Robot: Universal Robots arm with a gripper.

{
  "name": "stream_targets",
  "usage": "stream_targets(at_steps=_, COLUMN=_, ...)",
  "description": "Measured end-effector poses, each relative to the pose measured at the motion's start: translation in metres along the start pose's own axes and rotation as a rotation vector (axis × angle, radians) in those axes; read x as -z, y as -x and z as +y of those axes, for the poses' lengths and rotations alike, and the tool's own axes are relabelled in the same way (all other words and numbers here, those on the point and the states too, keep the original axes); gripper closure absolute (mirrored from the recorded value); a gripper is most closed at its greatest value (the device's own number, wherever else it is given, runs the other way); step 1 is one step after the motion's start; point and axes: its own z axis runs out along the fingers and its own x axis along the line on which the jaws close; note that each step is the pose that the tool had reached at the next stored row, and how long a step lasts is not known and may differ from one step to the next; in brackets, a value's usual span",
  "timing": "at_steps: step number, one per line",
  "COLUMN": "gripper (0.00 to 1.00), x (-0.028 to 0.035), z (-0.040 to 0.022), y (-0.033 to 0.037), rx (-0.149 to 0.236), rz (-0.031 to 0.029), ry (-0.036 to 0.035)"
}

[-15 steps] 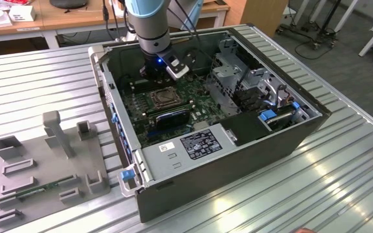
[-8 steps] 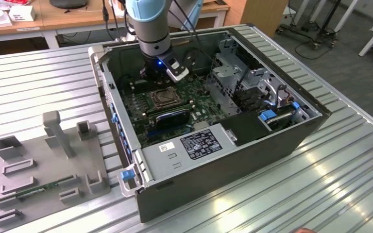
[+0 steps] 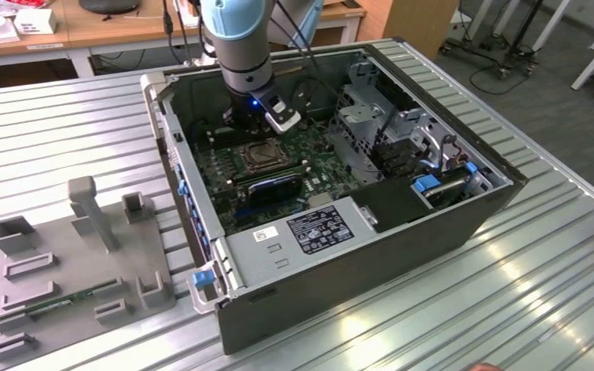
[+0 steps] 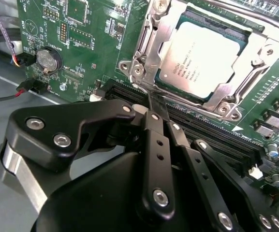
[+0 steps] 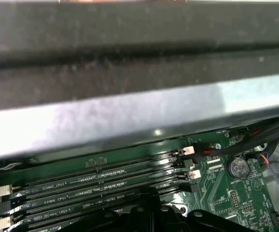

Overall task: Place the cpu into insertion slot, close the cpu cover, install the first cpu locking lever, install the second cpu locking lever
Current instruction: 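Install the first cpu locking lever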

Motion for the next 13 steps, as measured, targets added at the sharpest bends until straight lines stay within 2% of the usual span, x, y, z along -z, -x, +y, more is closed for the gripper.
stream_targets(at_steps=2, gripper=0.89, x=-0.0003, z=-0.0003, y=-0.0001, rx=-0.001, rz=0.0006, ry=0.0032)
stream_targets(at_steps=7, gripper=0.89, x=0.0006, z=0.0000, y=0.0002, rx=-0.001, rz=0.0007, ry=0.0041)
stream_targets(at_steps=13, gripper=0.89, x=0.0079, z=0.0020, y=0.0017, rx=-0.001, rz=0.0006, ry=0.0039)
